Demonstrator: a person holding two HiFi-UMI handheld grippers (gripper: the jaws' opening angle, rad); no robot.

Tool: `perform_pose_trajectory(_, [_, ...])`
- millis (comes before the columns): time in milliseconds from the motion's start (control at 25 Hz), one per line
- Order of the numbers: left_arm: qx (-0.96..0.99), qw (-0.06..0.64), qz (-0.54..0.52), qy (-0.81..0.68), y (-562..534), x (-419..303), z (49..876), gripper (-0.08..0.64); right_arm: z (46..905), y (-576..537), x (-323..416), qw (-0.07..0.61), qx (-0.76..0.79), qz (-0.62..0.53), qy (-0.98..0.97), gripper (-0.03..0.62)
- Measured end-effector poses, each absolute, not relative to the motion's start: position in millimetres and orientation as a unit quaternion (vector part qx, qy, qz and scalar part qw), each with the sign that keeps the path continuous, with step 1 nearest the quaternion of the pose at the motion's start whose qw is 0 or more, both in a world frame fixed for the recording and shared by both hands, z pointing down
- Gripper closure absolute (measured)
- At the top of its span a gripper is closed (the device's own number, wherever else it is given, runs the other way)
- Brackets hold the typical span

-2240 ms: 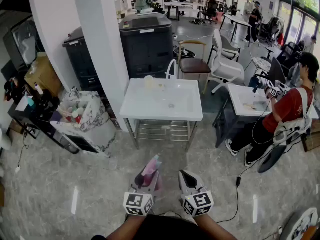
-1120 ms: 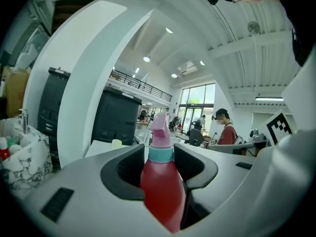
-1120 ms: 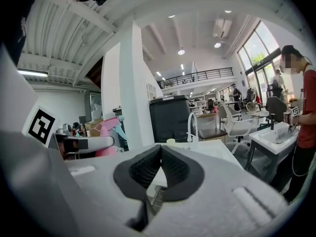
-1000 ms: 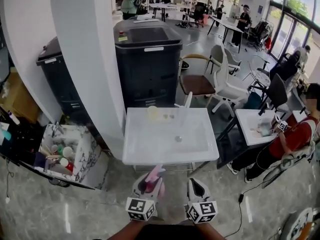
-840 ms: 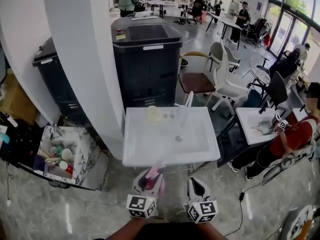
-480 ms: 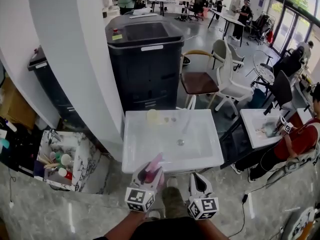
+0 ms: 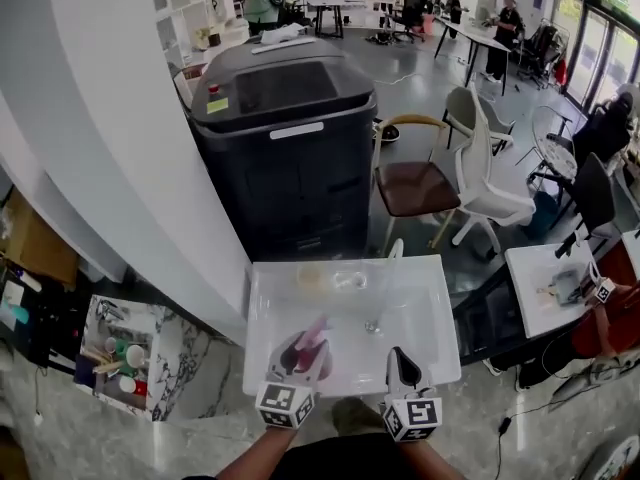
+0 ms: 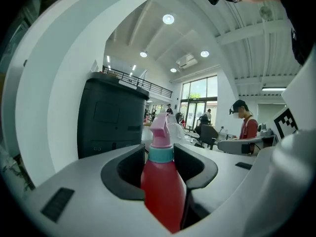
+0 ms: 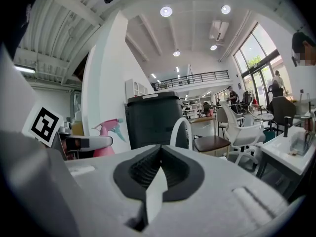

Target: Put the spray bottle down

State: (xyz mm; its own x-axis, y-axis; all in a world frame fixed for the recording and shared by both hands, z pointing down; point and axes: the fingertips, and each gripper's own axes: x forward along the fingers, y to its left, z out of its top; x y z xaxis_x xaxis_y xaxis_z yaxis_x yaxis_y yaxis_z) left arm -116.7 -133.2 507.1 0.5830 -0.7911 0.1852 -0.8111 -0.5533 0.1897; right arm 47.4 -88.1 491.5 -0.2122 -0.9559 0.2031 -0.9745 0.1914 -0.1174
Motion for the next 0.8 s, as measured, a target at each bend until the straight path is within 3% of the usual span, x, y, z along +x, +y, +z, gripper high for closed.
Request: perform_pose_trajectory(800, [0.837, 0.139, 0.076, -0.524, -307.2, -63.2, 583.6, 0.364, 537.0, -256.1, 118.6, 0.071, 0.597, 0.152, -0.785, 0.595])
